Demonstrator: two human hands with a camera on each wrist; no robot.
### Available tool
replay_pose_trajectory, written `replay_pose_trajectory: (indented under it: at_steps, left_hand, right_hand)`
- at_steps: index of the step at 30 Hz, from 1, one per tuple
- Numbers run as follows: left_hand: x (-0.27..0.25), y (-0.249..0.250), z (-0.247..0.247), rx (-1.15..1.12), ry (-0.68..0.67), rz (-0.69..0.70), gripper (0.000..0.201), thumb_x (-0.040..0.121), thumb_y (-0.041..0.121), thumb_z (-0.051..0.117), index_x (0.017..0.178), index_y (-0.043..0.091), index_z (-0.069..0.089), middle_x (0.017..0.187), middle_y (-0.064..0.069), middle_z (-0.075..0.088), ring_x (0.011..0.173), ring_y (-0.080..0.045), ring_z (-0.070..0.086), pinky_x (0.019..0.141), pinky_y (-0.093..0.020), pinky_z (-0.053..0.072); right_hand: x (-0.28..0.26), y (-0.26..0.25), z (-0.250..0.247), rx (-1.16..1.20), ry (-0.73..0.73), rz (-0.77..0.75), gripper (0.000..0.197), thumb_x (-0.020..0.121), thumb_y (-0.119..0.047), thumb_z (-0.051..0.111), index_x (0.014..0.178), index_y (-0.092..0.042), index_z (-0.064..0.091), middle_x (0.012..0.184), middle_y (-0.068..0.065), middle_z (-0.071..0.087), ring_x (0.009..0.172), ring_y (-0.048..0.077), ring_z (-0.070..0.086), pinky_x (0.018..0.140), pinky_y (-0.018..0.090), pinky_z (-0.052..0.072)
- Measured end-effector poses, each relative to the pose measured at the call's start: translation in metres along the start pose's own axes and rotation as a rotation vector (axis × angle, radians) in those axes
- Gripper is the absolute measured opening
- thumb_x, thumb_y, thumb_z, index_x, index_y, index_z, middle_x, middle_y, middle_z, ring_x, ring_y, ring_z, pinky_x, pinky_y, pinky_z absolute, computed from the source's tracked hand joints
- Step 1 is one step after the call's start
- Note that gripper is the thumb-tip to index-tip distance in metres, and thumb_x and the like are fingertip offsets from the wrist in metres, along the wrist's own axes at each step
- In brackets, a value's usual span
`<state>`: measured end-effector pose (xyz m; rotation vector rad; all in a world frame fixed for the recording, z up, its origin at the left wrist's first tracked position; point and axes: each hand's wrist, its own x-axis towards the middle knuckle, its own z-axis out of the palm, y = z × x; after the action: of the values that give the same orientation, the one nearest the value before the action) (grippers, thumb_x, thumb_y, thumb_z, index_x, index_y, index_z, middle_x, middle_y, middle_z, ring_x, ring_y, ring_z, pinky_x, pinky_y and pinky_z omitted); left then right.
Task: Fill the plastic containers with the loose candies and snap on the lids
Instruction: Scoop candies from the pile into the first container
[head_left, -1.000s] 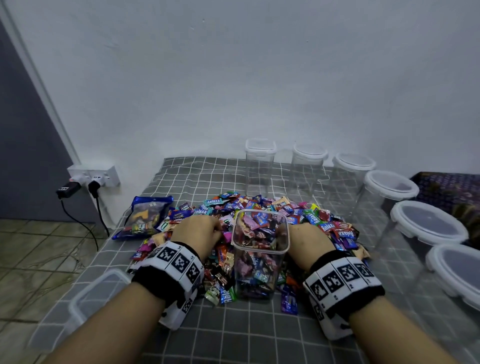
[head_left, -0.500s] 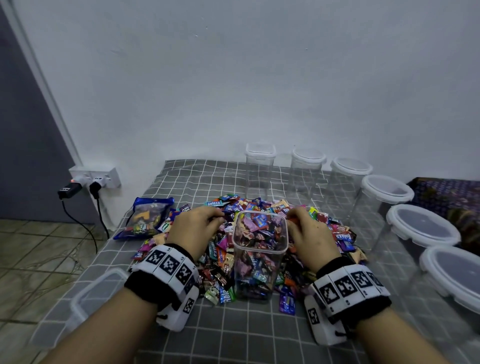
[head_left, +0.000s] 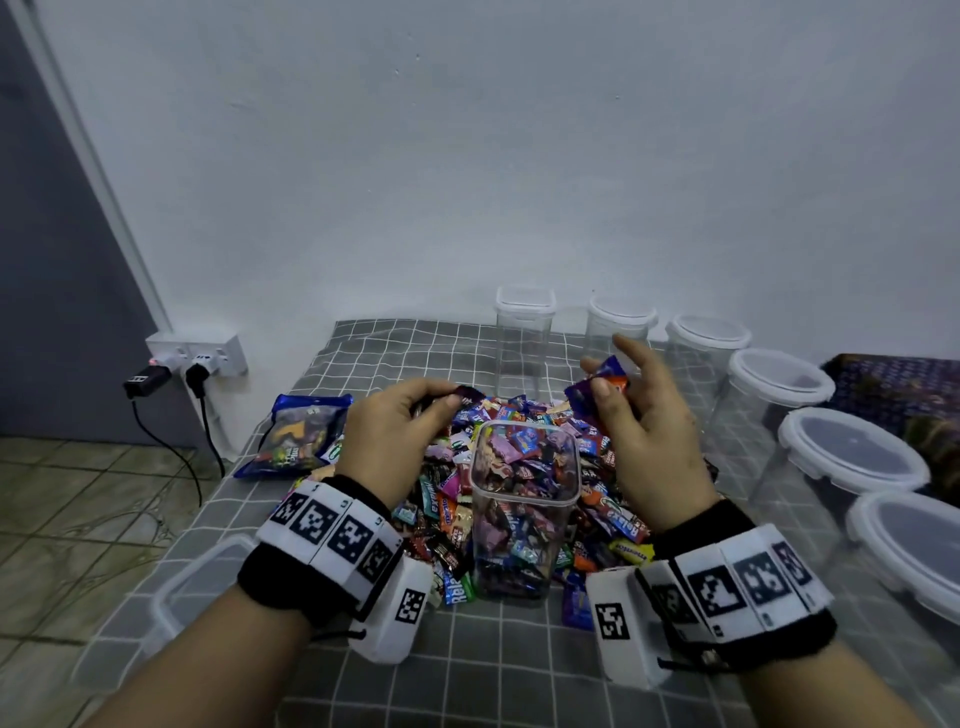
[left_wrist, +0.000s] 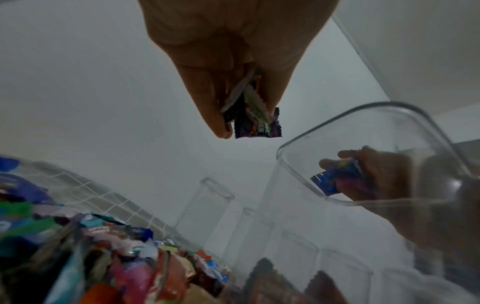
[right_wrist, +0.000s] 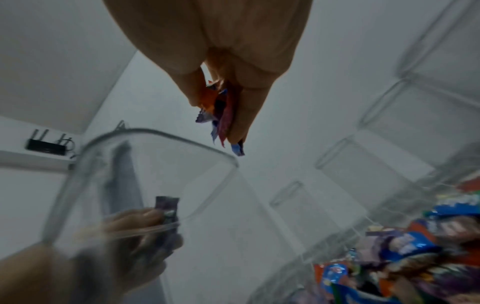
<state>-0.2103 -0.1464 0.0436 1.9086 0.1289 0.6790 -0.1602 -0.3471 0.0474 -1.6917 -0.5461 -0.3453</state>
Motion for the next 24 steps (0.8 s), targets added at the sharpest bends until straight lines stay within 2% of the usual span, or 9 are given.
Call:
replay_pose_trajectory:
  at_steps: [2,3,6,9,12,16,20,22,24]
  left_hand:
    - [-0.001,0.004,0.001,-0.029,0.005,0.006,0.017,0.085,0.014,0.066,0.083,0.031,0.068,0.074,0.013,0.066,0.064,0.007,0.061,0.061,-0.012,0.052]
    - [-0.001,0.005,0.001,-0.05,0.001,0.007,0.02,0.086,0.014,0.066,0.081,0.033,0.067,0.073,0.013,0.066,0.064,0.007,0.061,0.062,-0.012,0.053]
    - [-0.002,0.01,0.002,-0.096,-0.007,0.01,0.025,0.085,0.013,0.066,0.079,0.037,0.065,0.074,0.012,0.067,0.067,0.004,0.063,0.067,-0.018,0.055]
    - [-0.001,0.011,0.003,-0.118,0.002,0.001,0.025,0.084,0.013,0.067,0.078,0.037,0.066,0.076,0.011,0.069,0.072,-0.004,0.065,0.072,-0.027,0.057]
    - [-0.001,0.01,0.005,-0.131,0.0,-0.006,0.022,0.084,0.013,0.068,0.081,0.035,0.067,0.081,0.006,0.07,0.078,-0.012,0.067,0.077,-0.033,0.057]
    - [-0.002,0.009,0.006,-0.131,0.0,-0.008,0.021,0.084,0.013,0.068,0.082,0.034,0.068,0.082,0.006,0.07,0.08,-0.014,0.067,0.079,-0.036,0.057]
    - [-0.002,0.011,0.007,-0.147,0.003,-0.004,0.022,0.084,0.012,0.068,0.08,0.034,0.067,0.08,0.006,0.07,0.078,-0.011,0.067,0.077,-0.034,0.057]
    - [-0.002,0.014,0.007,-0.16,-0.001,0.011,0.022,0.084,0.013,0.068,0.079,0.034,0.067,0.08,0.006,0.07,0.077,-0.011,0.066,0.075,-0.032,0.057]
    - [-0.002,0.019,0.008,-0.18,-0.018,0.024,0.021,0.084,0.013,0.067,0.08,0.034,0.067,0.08,0.006,0.07,0.076,-0.011,0.065,0.072,-0.029,0.056]
  right_hand:
    - [-0.004,-0.006,0.007,-0.028,-0.014,-0.079,0.037,0.09,-0.038,0.05,0.126,-0.034,0.045,0.116,-0.003,0.063,0.107,0.01,0.061,0.094,0.043,0.05]
    - [-0.006,-0.007,0.01,-0.068,-0.023,-0.117,0.042,0.087,-0.043,0.046,0.127,-0.03,0.047,0.117,-0.003,0.064,0.106,0.01,0.062,0.093,0.04,0.051]
    - [-0.015,-0.008,0.02,-0.218,-0.049,-0.259,0.05,0.088,-0.04,0.041,0.128,-0.012,0.052,0.114,-0.002,0.065,0.1,0.005,0.059,0.087,0.021,0.047]
    - [-0.021,-0.006,0.027,-0.293,-0.084,-0.306,0.047,0.09,-0.035,0.041,0.127,-0.009,0.055,0.109,0.001,0.068,0.096,0.008,0.058,0.08,0.019,0.045]
    - [-0.023,-0.002,0.028,-0.341,-0.106,-0.324,0.044,0.092,-0.033,0.04,0.125,-0.009,0.058,0.11,0.003,0.069,0.101,0.009,0.056,0.083,0.016,0.042]
    - [-0.024,0.001,0.027,-0.293,-0.156,-0.278,0.049,0.094,-0.04,0.037,0.13,-0.013,0.055,0.119,0.0,0.066,0.106,0.006,0.06,0.09,0.02,0.046]
    - [-0.031,0.001,0.025,-0.251,-0.16,-0.238,0.055,0.094,-0.052,0.033,0.138,-0.021,0.044,0.126,-0.004,0.06,0.116,0.002,0.052,0.095,0.015,0.04]
    - [-0.036,0.003,0.021,-0.216,-0.159,-0.184,0.064,0.088,-0.067,0.031,0.139,-0.028,0.037,0.132,-0.011,0.053,0.122,-0.003,0.046,0.099,0.012,0.037]
    - [-0.042,0.007,0.017,-0.158,-0.17,-0.063,0.083,0.075,-0.079,0.041,0.142,-0.031,0.032,0.139,-0.018,0.043,0.128,-0.008,0.038,0.104,0.013,0.031]
